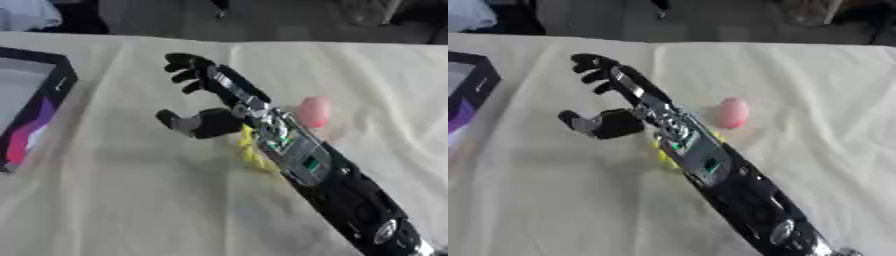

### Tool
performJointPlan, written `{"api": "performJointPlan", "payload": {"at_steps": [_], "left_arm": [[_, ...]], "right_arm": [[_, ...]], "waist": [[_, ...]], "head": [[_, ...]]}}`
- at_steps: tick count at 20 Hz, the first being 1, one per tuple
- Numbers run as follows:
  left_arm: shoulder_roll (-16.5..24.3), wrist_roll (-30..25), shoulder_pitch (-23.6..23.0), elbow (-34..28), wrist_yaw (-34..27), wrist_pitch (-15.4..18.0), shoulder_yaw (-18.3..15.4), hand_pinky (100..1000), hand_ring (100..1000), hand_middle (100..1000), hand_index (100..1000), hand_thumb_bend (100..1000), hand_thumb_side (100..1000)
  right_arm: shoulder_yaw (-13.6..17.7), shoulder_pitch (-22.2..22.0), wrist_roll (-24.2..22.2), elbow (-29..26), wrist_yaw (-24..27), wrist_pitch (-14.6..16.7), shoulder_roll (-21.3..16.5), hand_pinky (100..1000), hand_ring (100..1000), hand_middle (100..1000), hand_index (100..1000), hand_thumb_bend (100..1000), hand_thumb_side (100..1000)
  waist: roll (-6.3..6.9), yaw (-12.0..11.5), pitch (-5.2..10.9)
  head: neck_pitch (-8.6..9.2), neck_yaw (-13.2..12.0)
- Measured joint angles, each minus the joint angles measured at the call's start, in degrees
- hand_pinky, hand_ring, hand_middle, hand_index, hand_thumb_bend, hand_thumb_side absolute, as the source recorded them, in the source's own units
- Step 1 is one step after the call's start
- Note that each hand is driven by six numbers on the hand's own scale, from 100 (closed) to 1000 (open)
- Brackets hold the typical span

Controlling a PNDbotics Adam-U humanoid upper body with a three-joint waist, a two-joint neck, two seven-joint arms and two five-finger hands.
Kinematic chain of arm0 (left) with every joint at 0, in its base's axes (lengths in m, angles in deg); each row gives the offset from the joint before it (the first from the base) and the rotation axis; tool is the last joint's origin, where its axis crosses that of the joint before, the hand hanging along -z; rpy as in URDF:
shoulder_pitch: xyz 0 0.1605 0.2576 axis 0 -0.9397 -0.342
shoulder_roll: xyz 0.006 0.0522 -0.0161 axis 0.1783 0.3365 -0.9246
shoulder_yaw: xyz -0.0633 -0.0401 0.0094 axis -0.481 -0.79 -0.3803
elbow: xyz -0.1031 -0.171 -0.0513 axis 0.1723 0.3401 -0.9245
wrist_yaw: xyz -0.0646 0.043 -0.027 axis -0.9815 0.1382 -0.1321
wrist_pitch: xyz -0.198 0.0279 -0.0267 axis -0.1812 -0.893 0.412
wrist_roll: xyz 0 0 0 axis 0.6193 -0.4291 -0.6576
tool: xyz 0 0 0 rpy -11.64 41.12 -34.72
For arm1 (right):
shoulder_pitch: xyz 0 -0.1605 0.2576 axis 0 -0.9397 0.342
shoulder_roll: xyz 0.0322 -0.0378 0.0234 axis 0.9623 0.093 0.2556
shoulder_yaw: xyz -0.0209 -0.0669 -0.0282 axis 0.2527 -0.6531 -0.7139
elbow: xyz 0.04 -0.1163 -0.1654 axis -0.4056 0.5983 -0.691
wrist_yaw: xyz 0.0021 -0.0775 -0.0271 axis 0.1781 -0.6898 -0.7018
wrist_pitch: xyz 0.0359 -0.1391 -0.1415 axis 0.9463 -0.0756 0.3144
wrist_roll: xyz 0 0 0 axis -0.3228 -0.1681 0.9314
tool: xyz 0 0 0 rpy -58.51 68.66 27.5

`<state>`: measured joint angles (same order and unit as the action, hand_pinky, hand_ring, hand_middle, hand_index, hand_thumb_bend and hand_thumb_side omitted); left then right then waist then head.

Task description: Pick up the objects with one hand, pass them to the other hand, and then place them into the box on the other side of the table.

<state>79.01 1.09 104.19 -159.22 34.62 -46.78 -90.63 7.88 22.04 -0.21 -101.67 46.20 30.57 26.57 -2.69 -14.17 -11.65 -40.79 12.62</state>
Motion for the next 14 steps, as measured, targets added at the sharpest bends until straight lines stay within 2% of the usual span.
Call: {"api": "performJointPlan", "payload": {"at_steps": [5,8,14], "left_arm": [[-1.84,2.36,-3.14,-3.64,-1.34,0.4,-1.14,802,657,702,688,788,509],[-2.12,3.01,-4.12,-4.19,-1.39,0.31,-1.61,802,656,700,686,788,508],[-2.12,3.37,-4.89,-4.32,-1.26,0.12,-1.9,802,657,698,682,788,505]], "right_arm": [[4.45,0.86,-6.39,-2.54,3.1,-2.36,-4.49,782,838,869,925,353,292],[7.27,1.63,-11.01,-3.57,4.71,-3.91,-8.41,792,848,872,926,378,312],[8.24,2.52,-18.51,-5.49,6.72,-4.29,-18.66,810,862,881,929,433,376]], "waist": [[-0.36,0.01,0.0],[-0.74,0.07,0.0],[-0.95,0.07,0.0]], "head": [[-0.44,0.18],[-0.6,0.17],[-0.93,0.77]]}}
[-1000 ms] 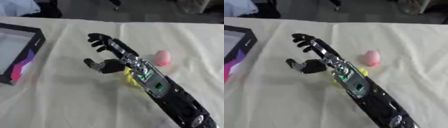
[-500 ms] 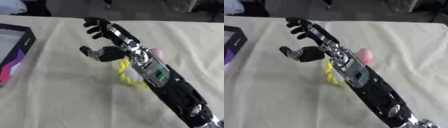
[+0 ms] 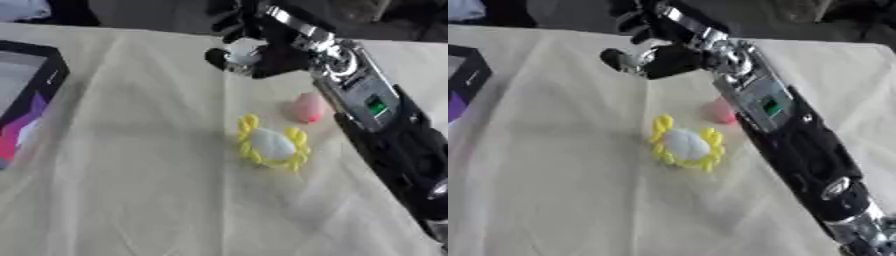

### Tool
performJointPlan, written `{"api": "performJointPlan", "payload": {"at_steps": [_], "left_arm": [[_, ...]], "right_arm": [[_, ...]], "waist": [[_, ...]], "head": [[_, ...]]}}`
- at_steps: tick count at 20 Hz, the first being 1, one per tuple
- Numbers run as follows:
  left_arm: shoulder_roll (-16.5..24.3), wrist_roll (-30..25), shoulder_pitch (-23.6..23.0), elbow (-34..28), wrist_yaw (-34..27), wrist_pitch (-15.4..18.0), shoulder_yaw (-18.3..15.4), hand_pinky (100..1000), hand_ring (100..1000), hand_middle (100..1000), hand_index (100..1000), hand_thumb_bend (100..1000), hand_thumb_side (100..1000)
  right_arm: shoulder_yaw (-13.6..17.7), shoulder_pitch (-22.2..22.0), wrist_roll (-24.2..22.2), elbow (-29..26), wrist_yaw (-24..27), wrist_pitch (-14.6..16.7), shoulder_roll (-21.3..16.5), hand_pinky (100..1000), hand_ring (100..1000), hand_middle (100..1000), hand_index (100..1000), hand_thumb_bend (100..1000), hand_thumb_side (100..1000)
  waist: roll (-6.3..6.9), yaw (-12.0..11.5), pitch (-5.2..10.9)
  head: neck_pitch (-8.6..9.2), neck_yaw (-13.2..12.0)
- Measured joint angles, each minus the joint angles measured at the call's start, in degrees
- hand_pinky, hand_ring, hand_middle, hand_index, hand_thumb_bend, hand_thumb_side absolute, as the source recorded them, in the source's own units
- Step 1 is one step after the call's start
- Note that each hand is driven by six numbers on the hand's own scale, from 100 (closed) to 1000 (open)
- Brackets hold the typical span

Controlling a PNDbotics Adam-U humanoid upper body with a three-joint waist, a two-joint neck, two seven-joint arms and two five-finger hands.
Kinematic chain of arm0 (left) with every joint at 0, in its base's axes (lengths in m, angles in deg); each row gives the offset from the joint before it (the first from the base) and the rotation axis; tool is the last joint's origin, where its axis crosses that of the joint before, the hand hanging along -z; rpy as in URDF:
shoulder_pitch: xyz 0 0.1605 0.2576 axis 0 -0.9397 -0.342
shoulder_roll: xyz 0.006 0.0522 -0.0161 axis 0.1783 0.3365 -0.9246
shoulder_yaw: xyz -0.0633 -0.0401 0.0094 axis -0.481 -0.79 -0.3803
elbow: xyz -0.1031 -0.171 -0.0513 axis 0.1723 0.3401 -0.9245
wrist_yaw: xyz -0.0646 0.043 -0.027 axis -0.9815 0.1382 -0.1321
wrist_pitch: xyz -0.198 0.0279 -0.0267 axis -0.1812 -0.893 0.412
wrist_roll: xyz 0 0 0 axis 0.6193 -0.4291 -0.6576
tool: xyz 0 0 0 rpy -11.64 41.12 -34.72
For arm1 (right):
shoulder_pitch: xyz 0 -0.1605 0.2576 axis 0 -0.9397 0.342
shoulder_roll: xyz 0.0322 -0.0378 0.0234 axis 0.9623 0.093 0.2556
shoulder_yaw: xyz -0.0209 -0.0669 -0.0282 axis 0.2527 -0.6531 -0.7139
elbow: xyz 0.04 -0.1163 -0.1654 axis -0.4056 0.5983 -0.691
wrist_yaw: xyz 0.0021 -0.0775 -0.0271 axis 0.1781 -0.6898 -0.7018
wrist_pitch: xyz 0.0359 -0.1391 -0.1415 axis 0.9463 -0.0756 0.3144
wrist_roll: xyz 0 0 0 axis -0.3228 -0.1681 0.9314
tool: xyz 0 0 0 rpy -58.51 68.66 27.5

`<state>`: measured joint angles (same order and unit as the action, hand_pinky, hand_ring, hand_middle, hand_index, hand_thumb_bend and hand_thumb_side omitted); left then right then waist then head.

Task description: Pick up the objects with one hand, pass them to the other hand, and then place them into the box on the other side of the table.

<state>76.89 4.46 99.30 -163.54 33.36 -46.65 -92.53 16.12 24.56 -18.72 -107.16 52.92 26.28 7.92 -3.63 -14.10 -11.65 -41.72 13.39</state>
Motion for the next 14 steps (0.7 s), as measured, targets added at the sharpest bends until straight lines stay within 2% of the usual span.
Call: {"api": "performJointPlan", "payload": {"at_steps": [2,7,11,14], "left_arm": [[0.0,0.06,-0.1,-0.01,0.13,-0.09,-0.03,802,656,697,681,788,505],[0.02,0.08,-0.52,-0.04,0.32,-0.19,-0.03,802,657,694,680,787,505],[0.04,0.06,-0.64,-0.1,0.62,-0.22,-0.03,802,657,694,679,787,504],[0.11,0.01,-0.89,-0.22,0.79,-0.27,-0.03,802,657,693,679,787,503]], "right_arm": [[-0.42,0.0,-2.2,-1.49,0.22,-0.13,-3.27,815,864,877,925,480,380],[-2.51,-0.02,-6.01,-7.52,0.12,-1.11,-11.25,819,869,878,929,519,425],[-4.51,-0.08,-8.58,-10.65,0.44,-3.52,-15.87,822,871,877,927,553,449],[-6.01,0.6,-10.38,-11.19,1.21,-4.01,-18.9,825,872,877,926,589,450]], "waist": [[0.0,0.0,0.0],[-0.15,0.22,0.0],[-0.17,0.25,0.0],[-0.17,0.26,0.0]], "head": [[-0.03,0.31],[-0.29,0.93],[-0.44,1.28],[-0.5,1.48]]}}
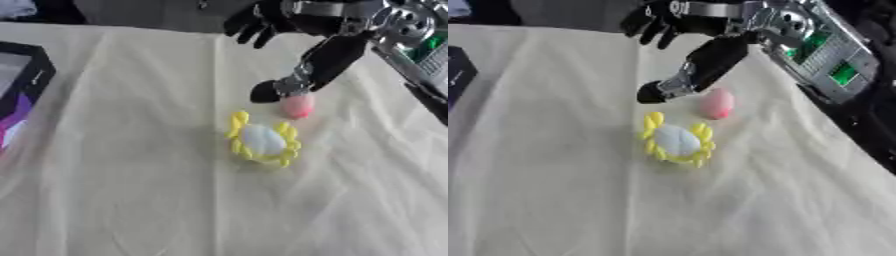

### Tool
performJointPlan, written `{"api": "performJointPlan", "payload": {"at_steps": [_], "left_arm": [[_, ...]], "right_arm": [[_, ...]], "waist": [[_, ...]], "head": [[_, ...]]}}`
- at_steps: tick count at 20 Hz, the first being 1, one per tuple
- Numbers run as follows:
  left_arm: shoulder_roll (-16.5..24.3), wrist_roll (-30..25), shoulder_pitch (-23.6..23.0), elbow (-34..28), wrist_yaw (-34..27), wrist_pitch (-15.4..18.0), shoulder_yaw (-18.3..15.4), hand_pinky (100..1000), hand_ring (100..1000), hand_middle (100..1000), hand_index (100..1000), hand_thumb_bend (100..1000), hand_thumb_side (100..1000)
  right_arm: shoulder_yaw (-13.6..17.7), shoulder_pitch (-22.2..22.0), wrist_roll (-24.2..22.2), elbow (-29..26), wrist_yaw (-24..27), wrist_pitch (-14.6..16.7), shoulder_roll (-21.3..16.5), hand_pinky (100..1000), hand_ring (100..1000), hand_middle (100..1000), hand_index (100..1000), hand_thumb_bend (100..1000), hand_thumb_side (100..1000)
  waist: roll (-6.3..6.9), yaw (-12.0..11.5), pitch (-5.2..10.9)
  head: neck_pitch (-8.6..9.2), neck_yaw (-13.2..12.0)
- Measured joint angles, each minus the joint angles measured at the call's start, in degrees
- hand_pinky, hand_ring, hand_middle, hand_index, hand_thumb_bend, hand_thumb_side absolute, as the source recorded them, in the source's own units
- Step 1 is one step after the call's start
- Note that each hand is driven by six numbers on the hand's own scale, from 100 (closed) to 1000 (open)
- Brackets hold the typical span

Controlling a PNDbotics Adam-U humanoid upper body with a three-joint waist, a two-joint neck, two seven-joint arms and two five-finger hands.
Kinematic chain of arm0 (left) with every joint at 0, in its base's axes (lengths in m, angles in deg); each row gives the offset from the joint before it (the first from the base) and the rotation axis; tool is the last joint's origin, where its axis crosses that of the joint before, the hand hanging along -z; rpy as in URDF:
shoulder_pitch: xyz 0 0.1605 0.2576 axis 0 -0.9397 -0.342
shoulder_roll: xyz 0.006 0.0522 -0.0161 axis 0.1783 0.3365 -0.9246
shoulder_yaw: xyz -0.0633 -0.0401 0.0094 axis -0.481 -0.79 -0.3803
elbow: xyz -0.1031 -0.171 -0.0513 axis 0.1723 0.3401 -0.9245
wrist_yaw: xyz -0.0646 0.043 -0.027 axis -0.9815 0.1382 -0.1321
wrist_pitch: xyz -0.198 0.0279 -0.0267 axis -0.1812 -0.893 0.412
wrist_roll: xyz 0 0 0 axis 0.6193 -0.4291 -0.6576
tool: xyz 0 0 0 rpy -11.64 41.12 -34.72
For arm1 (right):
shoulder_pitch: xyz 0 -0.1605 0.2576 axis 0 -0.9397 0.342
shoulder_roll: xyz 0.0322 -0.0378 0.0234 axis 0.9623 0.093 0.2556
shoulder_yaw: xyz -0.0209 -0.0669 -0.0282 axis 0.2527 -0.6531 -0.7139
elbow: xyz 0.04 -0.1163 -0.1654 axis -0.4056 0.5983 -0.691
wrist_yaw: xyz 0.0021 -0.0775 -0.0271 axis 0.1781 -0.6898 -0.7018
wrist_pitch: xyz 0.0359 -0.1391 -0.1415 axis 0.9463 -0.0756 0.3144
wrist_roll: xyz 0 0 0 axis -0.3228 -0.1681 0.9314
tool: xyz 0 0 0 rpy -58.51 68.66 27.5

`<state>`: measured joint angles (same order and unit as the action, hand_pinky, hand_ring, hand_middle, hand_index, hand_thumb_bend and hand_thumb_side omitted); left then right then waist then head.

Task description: Pick up the objects with one hand, pass them to the other hand, and then place them into the box on the other side of the table.

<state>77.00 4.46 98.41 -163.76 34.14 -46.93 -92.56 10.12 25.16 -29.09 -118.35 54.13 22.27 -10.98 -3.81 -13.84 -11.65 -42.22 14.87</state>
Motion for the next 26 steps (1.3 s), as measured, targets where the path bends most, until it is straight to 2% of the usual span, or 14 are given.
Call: {"api": "performJointPlan", "payload": {"at_steps": [5,11,19,26], "left_arm": [[0.02,-0.05,-0.13,-0.11,0.09,-0.09,0.01,802,656,692,677,788,501],[0.03,-0.15,-0.13,-0.11,0.1,-0.19,0.09,801,654,690,675,790,499],[0.03,-0.04,-0.13,-0.13,0.13,-0.31,0.31,801,652,687,672,790,498],[0.03,0.11,-0.15,-0.13,0.14,-0.4,0.31,801,652,686,672,790,497]], "right_arm": [[-3.01,2.68,-1.19,-0.29,0.45,-0.77,-3.3,821,866,869,923,584,476],[-6.96,2.77,0.7,-0.38,-2.35,-5.56,-3.66,816,861,862,919,570,480],[-8.47,-2.52,2.42,-0.39,-9.36,-10.18,-1.93,806,839,837,889,550,473],[-8.02,-8.3,2.65,0.11,-14.69,-10.84,-0.48,808,832,830,867,539,461]], "waist": [[-0.24,0.03,0.0],[-0.34,-0.04,0.0],[-0.34,-0.23,0.0],[-0.34,-0.08,0.0]], "head": [[-0.01,0.46],[-0.05,0.53],[-0.48,1.08],[-0.49,1.47]]}}
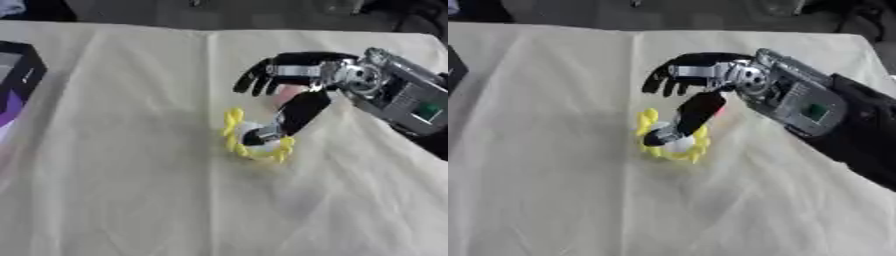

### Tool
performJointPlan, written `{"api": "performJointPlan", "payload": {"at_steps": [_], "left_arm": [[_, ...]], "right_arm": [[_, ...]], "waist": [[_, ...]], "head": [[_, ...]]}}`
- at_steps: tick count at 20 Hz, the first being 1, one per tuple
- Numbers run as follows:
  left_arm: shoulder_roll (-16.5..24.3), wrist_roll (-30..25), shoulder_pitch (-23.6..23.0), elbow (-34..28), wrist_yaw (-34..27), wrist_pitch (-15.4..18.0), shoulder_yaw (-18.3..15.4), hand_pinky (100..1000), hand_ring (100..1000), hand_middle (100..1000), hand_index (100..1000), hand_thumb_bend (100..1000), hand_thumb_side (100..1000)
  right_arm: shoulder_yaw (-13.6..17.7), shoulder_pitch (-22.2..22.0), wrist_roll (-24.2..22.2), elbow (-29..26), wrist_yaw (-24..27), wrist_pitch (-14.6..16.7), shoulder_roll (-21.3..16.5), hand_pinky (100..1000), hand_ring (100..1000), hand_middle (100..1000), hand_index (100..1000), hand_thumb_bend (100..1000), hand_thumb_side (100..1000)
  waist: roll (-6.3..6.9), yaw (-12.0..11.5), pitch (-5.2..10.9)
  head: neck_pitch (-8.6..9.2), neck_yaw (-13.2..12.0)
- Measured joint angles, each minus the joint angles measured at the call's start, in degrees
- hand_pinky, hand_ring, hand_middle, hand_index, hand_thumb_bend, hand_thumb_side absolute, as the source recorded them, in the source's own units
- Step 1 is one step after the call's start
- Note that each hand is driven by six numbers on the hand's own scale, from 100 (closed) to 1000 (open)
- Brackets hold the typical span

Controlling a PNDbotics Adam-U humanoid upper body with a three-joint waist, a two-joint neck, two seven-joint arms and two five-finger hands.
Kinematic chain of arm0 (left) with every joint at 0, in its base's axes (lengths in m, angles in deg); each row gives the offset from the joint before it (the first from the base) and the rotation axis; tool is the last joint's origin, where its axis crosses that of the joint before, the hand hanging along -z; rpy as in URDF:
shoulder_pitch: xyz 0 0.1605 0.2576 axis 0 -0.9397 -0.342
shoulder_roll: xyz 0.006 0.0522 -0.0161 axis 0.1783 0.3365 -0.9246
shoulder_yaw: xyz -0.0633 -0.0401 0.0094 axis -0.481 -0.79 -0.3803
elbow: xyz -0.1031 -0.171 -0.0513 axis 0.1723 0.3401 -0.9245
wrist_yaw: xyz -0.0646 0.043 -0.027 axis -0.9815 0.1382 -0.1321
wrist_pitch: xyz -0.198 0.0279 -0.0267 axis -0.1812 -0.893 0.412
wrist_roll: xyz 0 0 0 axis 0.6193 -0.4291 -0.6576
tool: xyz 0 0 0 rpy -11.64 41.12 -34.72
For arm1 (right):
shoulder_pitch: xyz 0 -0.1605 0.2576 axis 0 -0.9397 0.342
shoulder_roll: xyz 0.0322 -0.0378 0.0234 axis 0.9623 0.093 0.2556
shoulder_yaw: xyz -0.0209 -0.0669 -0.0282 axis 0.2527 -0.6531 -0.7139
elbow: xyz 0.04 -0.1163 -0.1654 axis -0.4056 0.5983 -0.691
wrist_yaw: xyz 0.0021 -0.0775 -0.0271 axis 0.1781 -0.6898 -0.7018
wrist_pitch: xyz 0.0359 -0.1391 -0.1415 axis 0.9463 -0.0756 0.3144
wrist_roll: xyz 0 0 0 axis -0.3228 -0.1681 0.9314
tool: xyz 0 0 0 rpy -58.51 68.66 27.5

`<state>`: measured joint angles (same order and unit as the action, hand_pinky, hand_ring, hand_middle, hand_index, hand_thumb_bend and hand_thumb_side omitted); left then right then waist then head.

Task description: Pick up the objects with one hand, pass them to the other hand, and then place them into the box on the other side of the table.

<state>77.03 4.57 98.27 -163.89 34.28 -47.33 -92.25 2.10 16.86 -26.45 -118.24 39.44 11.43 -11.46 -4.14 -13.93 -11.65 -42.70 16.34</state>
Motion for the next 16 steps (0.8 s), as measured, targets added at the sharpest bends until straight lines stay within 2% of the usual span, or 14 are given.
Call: {"api": "performJointPlan", "payload": {"at_steps": [9,16], "left_arm": [[-0.04,0.32,-0.34,-0.01,0.0,-0.01,-0.03,800,651,684,669,791,497],[-0.1,0.42,-0.34,-0.04,0.0,0.01,-0.03,800,649,682,667,790,497]], "right_arm": [[0.69,-3.75,0.72,2.68,-3.29,1.7,-0.07,817,845,840,886,496,425],[0.67,-4.99,3.11,8.09,-7.72,4.1,0.09,815,836,831,879,483,404]], "waist": [[0.0,0.06,0.0],[0.0,-0.09,0.0]], "head": [[-0.01,0.82],[-0.01,1.46]]}}
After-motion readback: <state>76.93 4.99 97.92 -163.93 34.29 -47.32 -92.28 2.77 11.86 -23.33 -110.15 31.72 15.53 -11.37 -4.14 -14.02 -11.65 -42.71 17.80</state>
